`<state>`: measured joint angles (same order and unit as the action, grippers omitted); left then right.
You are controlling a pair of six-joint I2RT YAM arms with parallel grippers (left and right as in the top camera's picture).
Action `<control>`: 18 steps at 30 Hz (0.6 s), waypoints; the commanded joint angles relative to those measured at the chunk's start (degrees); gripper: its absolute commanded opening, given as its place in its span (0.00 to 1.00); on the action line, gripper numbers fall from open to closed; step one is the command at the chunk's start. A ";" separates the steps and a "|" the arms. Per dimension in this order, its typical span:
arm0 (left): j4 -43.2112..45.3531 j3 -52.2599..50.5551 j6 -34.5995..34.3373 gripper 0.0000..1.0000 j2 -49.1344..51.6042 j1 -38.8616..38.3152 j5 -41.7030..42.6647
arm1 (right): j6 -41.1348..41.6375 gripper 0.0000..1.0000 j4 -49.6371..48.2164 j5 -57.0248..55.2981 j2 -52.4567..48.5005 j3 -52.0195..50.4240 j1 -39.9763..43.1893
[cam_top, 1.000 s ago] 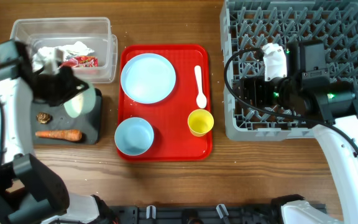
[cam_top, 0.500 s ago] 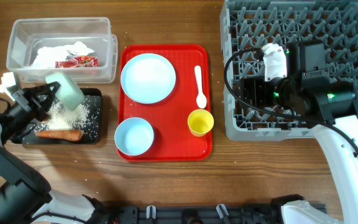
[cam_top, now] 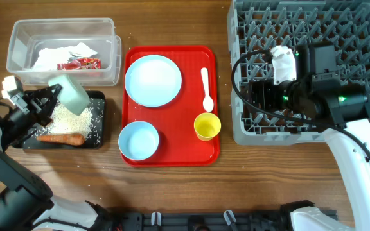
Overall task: Sort waste into correct bins and load items into the dishwasher rack
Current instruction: 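Grasp the green rice bowl with the left gripper and pour rice onto the black tray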
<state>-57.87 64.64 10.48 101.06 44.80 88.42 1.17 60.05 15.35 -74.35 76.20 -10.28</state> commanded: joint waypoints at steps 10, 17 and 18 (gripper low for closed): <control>-1.84 -0.15 -3.63 0.04 0.52 0.48 1.11 | -0.96 0.90 0.28 -0.44 0.63 -0.52 0.13; -2.58 -0.13 -3.26 0.04 -7.69 -2.78 -6.29 | -0.02 0.90 0.22 -0.28 0.63 -0.52 0.13; -2.36 -0.13 -3.26 0.04 -9.99 -3.56 -7.85 | 0.39 0.90 0.15 -0.26 0.63 -0.52 0.13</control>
<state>-60.42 64.53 7.16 98.41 43.44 84.97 1.19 60.25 15.35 -74.35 76.20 -10.28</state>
